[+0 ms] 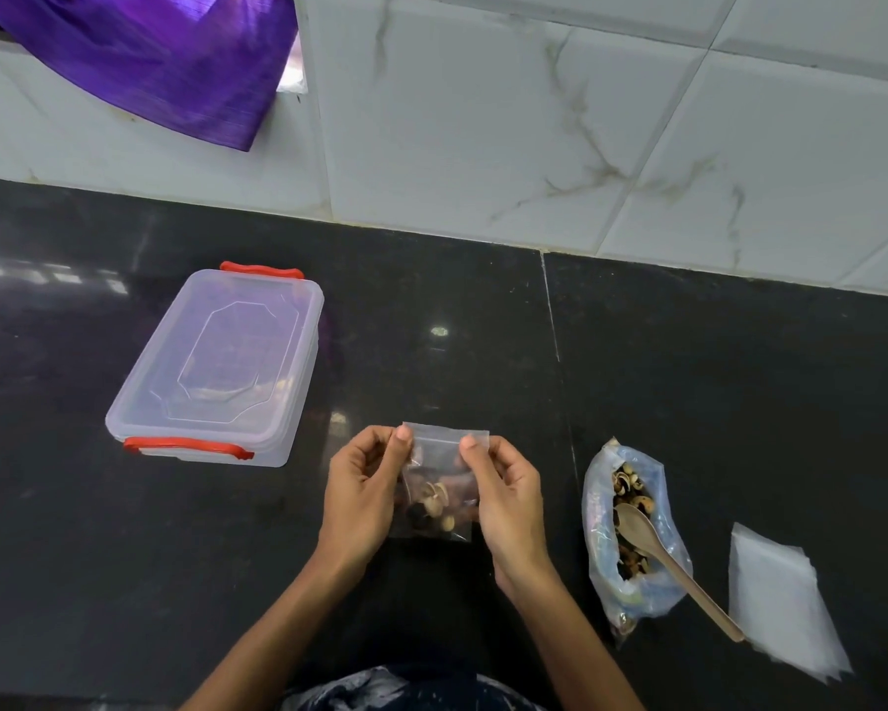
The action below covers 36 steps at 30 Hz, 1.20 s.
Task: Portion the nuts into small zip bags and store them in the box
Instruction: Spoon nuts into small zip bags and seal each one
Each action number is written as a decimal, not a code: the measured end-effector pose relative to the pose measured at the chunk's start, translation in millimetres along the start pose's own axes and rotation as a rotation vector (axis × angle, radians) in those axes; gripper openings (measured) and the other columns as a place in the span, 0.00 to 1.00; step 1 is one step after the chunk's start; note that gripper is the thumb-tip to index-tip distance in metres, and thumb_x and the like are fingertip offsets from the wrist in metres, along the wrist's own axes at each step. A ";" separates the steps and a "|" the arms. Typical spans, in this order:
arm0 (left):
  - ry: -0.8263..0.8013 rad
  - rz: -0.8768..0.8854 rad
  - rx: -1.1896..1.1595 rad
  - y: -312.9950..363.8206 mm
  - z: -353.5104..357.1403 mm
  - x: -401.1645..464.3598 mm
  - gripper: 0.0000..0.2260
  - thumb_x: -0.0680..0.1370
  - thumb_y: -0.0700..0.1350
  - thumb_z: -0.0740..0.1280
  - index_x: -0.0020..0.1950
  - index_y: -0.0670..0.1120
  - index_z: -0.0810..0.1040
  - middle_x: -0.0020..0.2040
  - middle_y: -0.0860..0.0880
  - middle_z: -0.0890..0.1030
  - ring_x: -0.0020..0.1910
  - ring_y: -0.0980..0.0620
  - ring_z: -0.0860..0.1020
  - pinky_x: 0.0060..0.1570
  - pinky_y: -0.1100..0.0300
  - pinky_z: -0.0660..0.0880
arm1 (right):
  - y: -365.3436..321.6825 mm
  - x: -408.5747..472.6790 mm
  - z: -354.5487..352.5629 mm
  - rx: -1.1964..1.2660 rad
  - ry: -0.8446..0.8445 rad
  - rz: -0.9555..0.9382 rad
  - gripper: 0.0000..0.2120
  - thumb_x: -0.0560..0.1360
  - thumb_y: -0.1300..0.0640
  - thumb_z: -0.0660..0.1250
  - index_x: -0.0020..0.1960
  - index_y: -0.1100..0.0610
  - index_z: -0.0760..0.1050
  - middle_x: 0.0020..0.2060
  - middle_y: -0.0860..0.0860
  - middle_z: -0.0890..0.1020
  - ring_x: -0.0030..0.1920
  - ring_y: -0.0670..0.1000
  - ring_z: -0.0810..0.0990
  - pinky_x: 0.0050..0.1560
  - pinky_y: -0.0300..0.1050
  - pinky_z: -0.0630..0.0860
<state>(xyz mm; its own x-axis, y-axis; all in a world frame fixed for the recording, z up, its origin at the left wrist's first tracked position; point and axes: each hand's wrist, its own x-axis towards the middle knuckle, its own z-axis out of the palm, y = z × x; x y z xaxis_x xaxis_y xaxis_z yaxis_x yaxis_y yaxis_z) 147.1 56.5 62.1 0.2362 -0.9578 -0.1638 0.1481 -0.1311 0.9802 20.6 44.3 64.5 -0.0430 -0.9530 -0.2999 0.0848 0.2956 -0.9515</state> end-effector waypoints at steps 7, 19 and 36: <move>-0.102 -0.150 -0.015 0.6 -3.4 -2.4 0.13 0.80 0.47 0.62 0.52 0.37 0.76 0.42 0.41 0.83 0.38 0.46 0.84 0.33 0.57 0.80 | 1.9 16.2 8.4 0.015 0.019 0.052 0.07 0.77 0.55 0.66 0.42 0.56 0.79 0.39 0.53 0.84 0.45 0.57 0.84 0.49 0.56 0.80; 0.250 0.057 0.242 -6.6 -18.8 50.8 0.07 0.81 0.46 0.62 0.46 0.47 0.76 0.39 0.44 0.80 0.41 0.41 0.81 0.37 0.46 0.79 | -3.6 60.9 30.7 -0.182 -0.282 0.229 0.16 0.76 0.48 0.67 0.55 0.58 0.78 0.42 0.49 0.84 0.39 0.45 0.83 0.37 0.40 0.79; 0.552 -0.008 0.354 -22.5 -8.2 132.4 0.11 0.78 0.32 0.62 0.58 0.44 0.75 0.52 0.52 0.77 0.49 0.58 0.76 0.50 0.69 0.72 | 5.3 140.4 70.6 -0.336 0.047 0.080 0.04 0.74 0.56 0.71 0.47 0.53 0.77 0.42 0.47 0.81 0.37 0.47 0.82 0.27 0.42 0.79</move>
<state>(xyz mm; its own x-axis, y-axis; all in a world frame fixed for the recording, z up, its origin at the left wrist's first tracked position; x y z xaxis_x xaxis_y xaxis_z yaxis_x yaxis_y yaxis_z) 182.9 -65.3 17.4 0.7084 -0.6968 -0.1119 -0.1507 -0.3042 0.9406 85.4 -92.6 22.2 -0.0960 -0.9241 -0.3700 -0.2428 0.3822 -0.8916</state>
